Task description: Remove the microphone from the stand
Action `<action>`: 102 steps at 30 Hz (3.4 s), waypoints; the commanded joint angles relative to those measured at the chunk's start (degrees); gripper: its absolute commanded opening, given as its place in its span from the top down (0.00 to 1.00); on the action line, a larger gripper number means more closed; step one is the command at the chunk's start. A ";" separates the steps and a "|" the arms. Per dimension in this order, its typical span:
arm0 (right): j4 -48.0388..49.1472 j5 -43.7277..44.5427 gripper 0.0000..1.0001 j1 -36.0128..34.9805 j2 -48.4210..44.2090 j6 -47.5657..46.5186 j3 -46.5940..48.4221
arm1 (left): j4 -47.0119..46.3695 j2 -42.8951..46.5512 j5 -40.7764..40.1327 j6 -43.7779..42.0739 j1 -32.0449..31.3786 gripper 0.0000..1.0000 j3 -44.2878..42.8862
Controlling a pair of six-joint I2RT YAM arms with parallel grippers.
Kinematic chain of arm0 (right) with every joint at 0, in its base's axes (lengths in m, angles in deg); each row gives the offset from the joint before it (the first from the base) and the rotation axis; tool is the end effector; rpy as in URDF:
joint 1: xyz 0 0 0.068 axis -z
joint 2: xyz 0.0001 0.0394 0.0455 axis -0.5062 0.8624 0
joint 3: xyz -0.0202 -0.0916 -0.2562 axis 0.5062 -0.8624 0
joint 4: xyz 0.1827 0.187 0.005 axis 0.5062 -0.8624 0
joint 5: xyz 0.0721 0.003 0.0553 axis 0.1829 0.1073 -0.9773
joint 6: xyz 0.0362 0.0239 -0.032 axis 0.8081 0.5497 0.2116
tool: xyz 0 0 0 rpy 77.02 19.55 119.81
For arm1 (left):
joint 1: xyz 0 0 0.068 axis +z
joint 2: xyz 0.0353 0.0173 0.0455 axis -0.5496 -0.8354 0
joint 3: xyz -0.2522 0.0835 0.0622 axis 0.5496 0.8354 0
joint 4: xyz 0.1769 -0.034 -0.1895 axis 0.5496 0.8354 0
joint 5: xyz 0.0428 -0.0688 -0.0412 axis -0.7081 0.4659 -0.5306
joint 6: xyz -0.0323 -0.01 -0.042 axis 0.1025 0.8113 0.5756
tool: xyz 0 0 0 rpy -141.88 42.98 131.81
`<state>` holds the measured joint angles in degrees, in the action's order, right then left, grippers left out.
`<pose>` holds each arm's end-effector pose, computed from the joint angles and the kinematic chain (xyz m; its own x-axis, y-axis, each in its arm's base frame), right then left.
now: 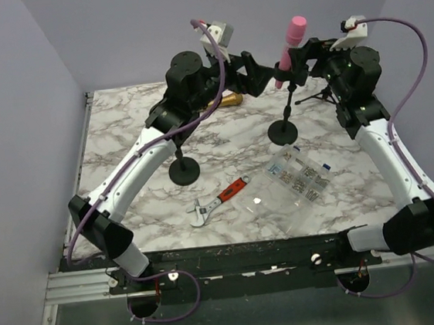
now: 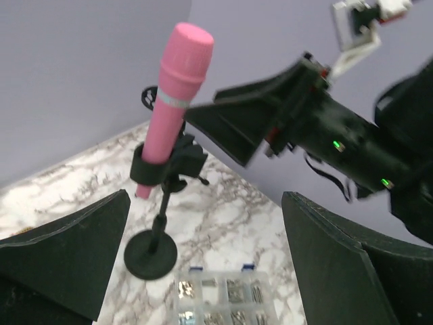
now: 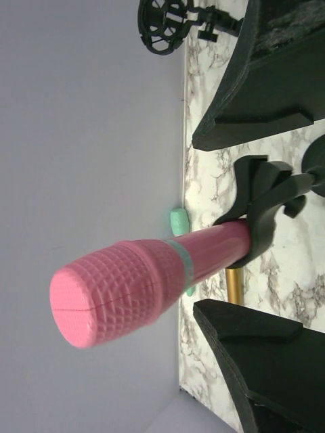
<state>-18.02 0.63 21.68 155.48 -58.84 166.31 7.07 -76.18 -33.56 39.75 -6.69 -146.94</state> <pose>0.3236 0.0516 0.4351 0.0429 0.2157 -0.9755 -0.2184 0.9548 0.2015 0.2708 -0.2386 0.4831 -0.2538 -0.2973 -0.9204 0.7678 0.5167 -0.3787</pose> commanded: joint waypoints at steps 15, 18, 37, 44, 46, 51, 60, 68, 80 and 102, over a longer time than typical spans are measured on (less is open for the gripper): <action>10.75 15.87 0.00 5.78 -15.57 3.04 -27.90 | -5.07 -30.72 -5.94 -11.80 -3.12 0.01 -32.16; 16.83 1.04 0.00 8.46 -12.39 2.32 -29.83 | -7.44 -33.59 -4.10 -10.66 -3.21 0.01 -34.23; 69.22 -63.18 0.00 23.03 15.90 34.20 -20.73 | -13.61 -40.32 -4.72 -12.15 -3.21 0.19 -37.16; 73.49 -64.02 0.00 22.27 19.27 36.25 -18.27 | -14.84 -41.89 -5.06 -10.90 -3.21 0.29 -38.26; 73.99 -63.89 0.00 21.86 20.53 36.99 -16.74 | -15.05 -42.67 -4.19 -10.55 -3.21 0.32 -39.09; 72.79 -62.77 0.00 20.86 23.60 36.37 -13.18 | -15.66 -44.03 -2.36 -8.32 -2.97 0.36 -40.03; 64.11 -59.92 0.00 18.80 24.31 27.26 -12.45 | -15.23 -45.52 -0.42 -7.38 -2.87 0.73 -41.47; 61.43 -59.80 0.00 18.84 25.68 25.62 -9.83 | -14.37 -44.87 2.91 -8.18 -2.51 1.00 -41.11; 61.84 -64.91 0.99 18.90 27.70 28.37 -7.43 | -13.42 -44.41 3.98 -9.62 -2.28 1.00 -40.65; 43.20 -59.22 0.00 18.86 18.24 13.18 -12.01 | -11.89 -40.71 3.62 -12.25 -1.64 1.00 -37.88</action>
<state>30.31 -61.36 40.19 178.04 -42.45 156.56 -4.84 -120.09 -31.15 27.75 -8.50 -185.96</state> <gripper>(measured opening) 0.966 0.387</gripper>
